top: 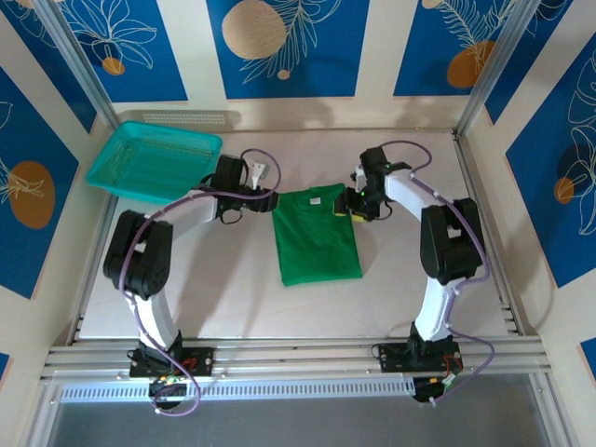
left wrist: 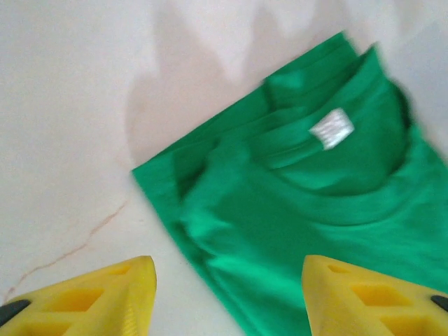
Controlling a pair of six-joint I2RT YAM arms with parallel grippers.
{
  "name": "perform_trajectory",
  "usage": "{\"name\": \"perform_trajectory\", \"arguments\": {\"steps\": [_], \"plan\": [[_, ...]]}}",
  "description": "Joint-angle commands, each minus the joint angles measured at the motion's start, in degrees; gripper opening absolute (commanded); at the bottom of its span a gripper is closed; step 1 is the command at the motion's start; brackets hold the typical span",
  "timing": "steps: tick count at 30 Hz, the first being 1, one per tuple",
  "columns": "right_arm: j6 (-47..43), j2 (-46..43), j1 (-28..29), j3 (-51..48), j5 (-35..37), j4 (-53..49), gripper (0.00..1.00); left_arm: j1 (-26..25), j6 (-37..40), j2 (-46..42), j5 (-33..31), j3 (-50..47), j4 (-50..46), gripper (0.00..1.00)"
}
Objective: Fold the inside-out t-shirt
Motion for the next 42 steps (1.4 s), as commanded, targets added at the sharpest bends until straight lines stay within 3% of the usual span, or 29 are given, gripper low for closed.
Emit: {"name": "perform_trajectory", "arguments": {"steps": [1,3,4,13,20,22,25,26,27,29,31,33,35,36,37,42], "plan": [[1.8,-5.6,1.2,-5.5,-3.9,3.3,0.55,-3.5,-8.8,-2.4,0.3,0.9,-9.6,0.58],[1.8,-5.7,2.2,-8.3,-5.7,4.8,0.53,-6.0,-12.5,-1.1,8.5,-1.6,-6.8,0.58],[1.8,-5.4,2.7,-9.6,-6.7,5.6,0.52,-8.0,-13.0,-0.8,9.2,-3.4,-4.8,0.58],[7.7,-8.1,8.5,-20.4,-1.8,3.9,0.45,-19.7,-14.7,-3.8,-5.5,-16.2,-4.0,0.52],[19.4,-23.9,13.8,-35.4,-3.4,2.2,0.46,-27.4,-23.0,-15.4,-6.8,-33.1,-3.7,0.52],[20.1,-29.6,14.1,-36.0,-3.9,0.6,0.5,-28.2,-23.9,-22.5,-6.7,-33.5,-9.5,0.54],[11.0,-36.1,12.3,-30.6,4.7,-2.2,0.57,-27.9,-18.4,-33.1,-10.5,-25.9,-20.2,0.63],[6.2,-37.6,12.1,-29.1,8.2,-0.6,0.58,-27.8,-15.1,-35.2,-12.6,-22.8,-22.0,0.75],[0.5,-38.9,12.1,-27.7,12.1,2.6,0.62,-27.6,-12.0,-36.9,-16.4,-19.4,-23.6,0.95],[-13.1,-39.9,11.7,-27.0,12.7,11.6,0.67,-26.8,-5.8,-37.3,-22.9,-14.2,-24.3,0.99],[-25.7,-38.6,10.5,-27.3,8.1,20.5,0.76,-24.1,1.4,-34.7,-25.8,-8.6,-25.0,0.99],[-33.2,-34.6,7.6,-24.6,-0.7,22.0,0.79,-17.4,4.8,-29.9,-19.8,-3.8,-27.2,0.99],[-37.6,-27.9,3.0,-17.9,-10.1,15.3,0.79,-10.4,5.8,-23.1,-11.8,1.4,-31.4,1.0],[-40.2,-24.1,1.5,-13.9,-12.6,9.8,0.89,-8.1,7.2,-19.7,-8.7,3.8,-33.9,1.0],[-42.8,-20.2,0.9,-10.7,-11.8,5.2,0.97,-6.8,9.7,-16.5,-6.5,5.6,-35.8,1.0],[-52.9,-8.8,0.7,-3.9,-11.1,-4.9,0.96,-5.5,20.7,-6.4,2.7,7.8,-39.1,1.0]]}}
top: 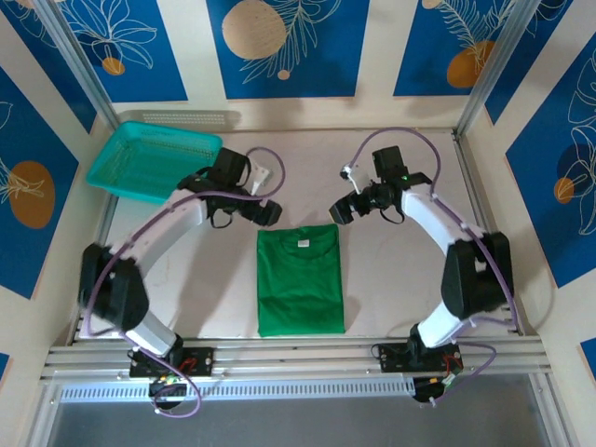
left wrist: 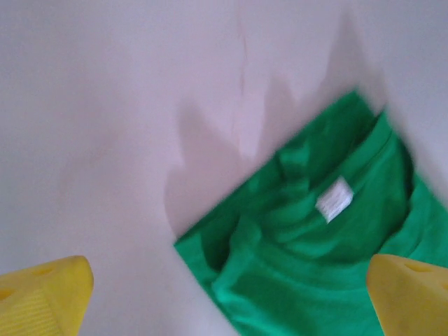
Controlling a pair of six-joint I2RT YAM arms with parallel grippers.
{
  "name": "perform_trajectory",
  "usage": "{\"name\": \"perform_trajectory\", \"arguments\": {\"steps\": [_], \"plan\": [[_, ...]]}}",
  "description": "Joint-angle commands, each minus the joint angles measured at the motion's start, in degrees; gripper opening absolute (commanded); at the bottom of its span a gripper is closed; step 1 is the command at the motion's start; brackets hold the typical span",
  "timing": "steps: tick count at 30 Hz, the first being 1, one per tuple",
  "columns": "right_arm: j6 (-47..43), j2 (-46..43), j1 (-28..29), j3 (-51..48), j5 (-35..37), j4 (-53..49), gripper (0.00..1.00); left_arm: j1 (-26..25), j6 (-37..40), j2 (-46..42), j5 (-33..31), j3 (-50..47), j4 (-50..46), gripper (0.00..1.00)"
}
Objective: Fold the inside-out t-shirt
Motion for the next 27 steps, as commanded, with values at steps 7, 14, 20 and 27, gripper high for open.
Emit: {"name": "perform_trajectory", "arguments": {"steps": [7,14,20,27], "plan": [[-14.3,11.0,0.5,6.5,-7.9,-12.0,0.95,0.7,12.8,15.6,9.2,7.3,-15.4,1.0],[-18.0,17.1,3.3,9.4,-2.0,-14.4,0.95,3.1,10.5,20.0,7.1,9.4,-14.8,1.0],[-18.3,19.5,4.2,10.5,-0.7,-12.6,0.92,4.7,9.8,22.1,13.2,8.3,-11.1,1.0],[-22.5,23.3,5.4,12.8,0.3,-17.4,0.81,4.8,8.2,24.7,18.9,9.4,-7.7,0.9]]}}
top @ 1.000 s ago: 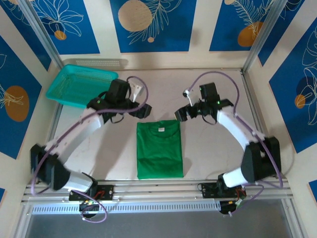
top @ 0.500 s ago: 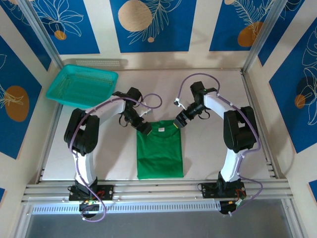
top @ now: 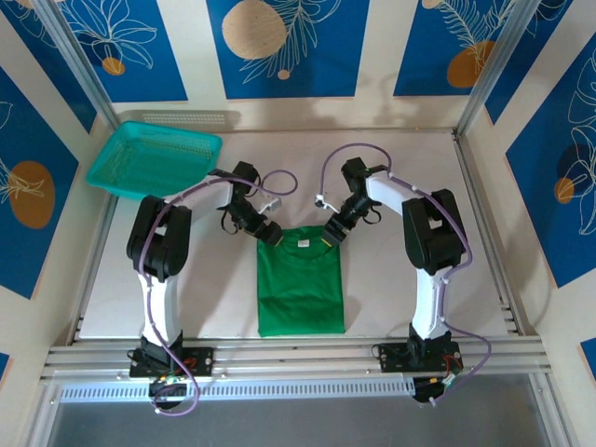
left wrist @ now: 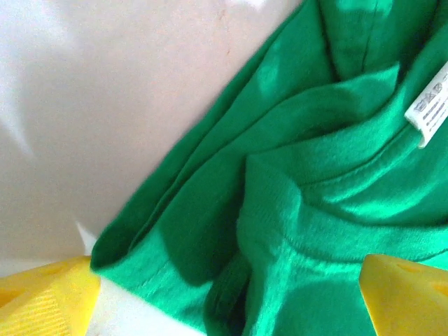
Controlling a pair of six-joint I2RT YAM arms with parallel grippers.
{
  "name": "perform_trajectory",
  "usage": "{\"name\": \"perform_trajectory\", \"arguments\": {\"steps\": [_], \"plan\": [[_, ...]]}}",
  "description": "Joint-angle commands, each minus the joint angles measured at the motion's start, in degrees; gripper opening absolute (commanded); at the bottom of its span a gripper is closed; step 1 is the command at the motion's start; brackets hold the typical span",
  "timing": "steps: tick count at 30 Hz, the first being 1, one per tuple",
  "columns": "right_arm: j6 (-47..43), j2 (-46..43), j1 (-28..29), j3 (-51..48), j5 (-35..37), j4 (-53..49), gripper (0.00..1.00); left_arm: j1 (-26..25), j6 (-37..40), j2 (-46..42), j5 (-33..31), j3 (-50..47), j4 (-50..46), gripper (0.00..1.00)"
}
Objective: Fold the inside-out t-shirt
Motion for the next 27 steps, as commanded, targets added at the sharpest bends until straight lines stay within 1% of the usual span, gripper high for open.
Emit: {"name": "perform_trajectory", "arguments": {"steps": [1,3,4,5,6,7,8,9,10,12,13,15,17,18,19,20,21,23,25,27], "plan": [[-3.3,1.8,1.0,0.8,0.3,-3.2,0.82,0.3,-0.7,2.2,6.6,1.6,1.5,0.89],[-3.5,2.2,1.6,0.3,1.2,-1.9,0.8,0.3,-0.9,2.9,6.9,1.5,2.5,0.88],[-3.4,2.4,1.9,0.3,1.2,-1.5,0.79,0.3,-1.0,3.2,6.1,1.3,2.9,0.87],[-3.4,2.7,1.9,0.5,1.4,-1.4,0.76,0.3,-1.1,3.7,4.9,1.4,2.7,0.85],[-3.3,3.0,1.9,1.0,1.5,-1.3,0.71,0.5,-0.8,4.4,4.6,1.7,2.1,0.79],[-3.1,3.4,1.9,1.3,1.7,-1.5,0.69,0.5,-0.4,5.0,5.0,2.2,1.2,0.75],[-3.1,3.8,1.9,1.8,1.8,-1.6,0.64,0.6,0.3,5.7,5.9,2.6,0.3,0.71],[-3.1,4.2,1.9,2.2,1.8,-2.0,0.62,0.7,0.7,6.1,6.6,2.7,-0.2,0.67],[-3.1,4.6,1.9,2.4,2.0,-2.4,0.58,0.7,0.7,6.3,6.7,2.5,-0.1,0.66],[-3.1,5.7,2.0,3.6,2.2,-4.0,0.46,0.7,0.6,6.3,6.2,1.4,0.8,0.6],[-3.0,6.3,2.0,4.1,2.2,-4.7,0.39,0.7,0.7,6.3,6.0,1.1,1.1,0.53],[-3.0,6.7,2.2,4.3,2.2,-4.9,0.3,0.7,1.8,6.3,6.6,1.0,1.0,0.35],[-2.8,6.7,2.2,4.1,2.3,-4.3,0.18,0.6,1.9,6.3,6.4,0.9,0.9,0.31],[-2.6,6.7,2.0,4.3,2.1,-4.3,0.13,0.7,2.2,6.1,6.4,0.9,0.9,0.23],[-2.5,6.6,1.9,4.6,1.5,-4.5,0.08,0.8,2.9,6.0,6.4,1.1,0.7,0.18],[-2.2,6.3,1.5,5.0,-0.2,-4.9,0.02,0.9,3.6,5.6,6.4,0.9,0.7,0.16],[-1.9,5.7,0.9,5.5,-2.9,-5.3,0.0,1.1,4.4,5.2,7.3,0.9,0.5,0.13],[-0.8,3.5,-0.1,5.3,-7.5,-4.6,0.0,2.0,6.3,4.6,9.3,1.3,0.0,0.0],[-0.2,0.7,-0.9,4.7,-9.9,-3.2,0.0,3.3,6.9,2.8,10.4,1.6,0.2,0.0],[0.0,-2.0,-1.6,4.7,-11.0,-2.7,0.0,4.3,6.7,-1.1,12.1,0.7,2.7,0.0]]}}
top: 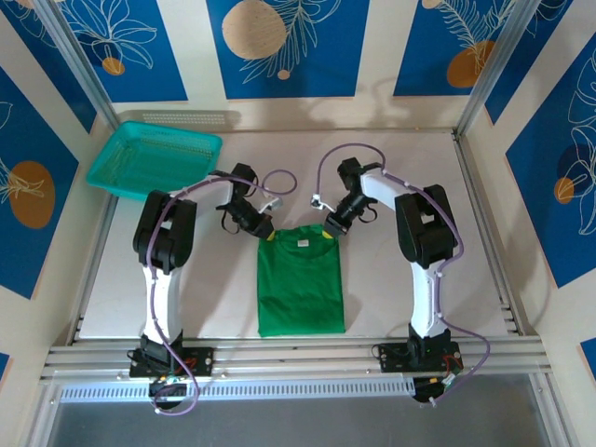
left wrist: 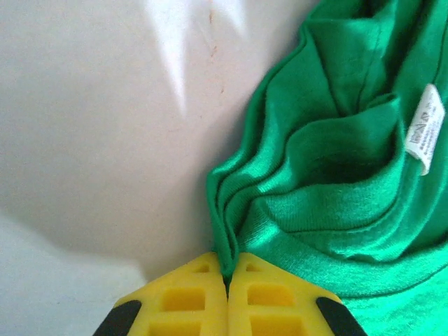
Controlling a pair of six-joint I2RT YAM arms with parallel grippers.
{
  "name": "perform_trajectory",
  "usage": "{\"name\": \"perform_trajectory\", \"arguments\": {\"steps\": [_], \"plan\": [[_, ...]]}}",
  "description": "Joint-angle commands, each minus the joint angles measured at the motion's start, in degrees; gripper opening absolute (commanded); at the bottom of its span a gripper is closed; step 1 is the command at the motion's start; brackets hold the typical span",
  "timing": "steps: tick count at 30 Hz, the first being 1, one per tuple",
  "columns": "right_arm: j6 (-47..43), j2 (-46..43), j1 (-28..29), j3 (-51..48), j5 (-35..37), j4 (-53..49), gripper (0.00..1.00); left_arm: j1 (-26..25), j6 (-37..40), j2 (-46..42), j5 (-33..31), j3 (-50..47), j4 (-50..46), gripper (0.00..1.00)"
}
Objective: Fold the inside-out t-shirt
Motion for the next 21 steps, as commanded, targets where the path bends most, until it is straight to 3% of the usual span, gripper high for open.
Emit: {"name": "perform_trajectory", "arguments": {"steps": [1,6,9,14,17,21], "plan": [[1.2,-6.8,-1.5,0.6,-6.5,0.4,0.0,2.2,2.1,-7.1,5.6,-1.1,2.1,0.0],[3.4,-13.7,-4.0,2.9,-8.2,1.8,0.0,3.8,2.0,-18.3,9.7,-0.8,6.4,0.0],[3.8,-19.0,-4.1,5.3,-9.5,4.6,0.0,4.0,1.1,-24.4,8.5,2.4,7.3,0.0],[2.7,-27.5,-2.5,9.3,-6.6,9.2,0.0,3.9,8.1,-35.3,8.3,4.7,10.0,0.0],[-2.9,-32.5,-0.4,6.0,-2.5,10.5,0.0,3.9,13.0,-44.9,9.1,-6.2,21.3,0.0],[-8.1,-38.4,2.7,-5.9,4.0,11.1,0.0,3.1,14.7,-54.9,10.2,-26.7,34.5,0.0]]}}
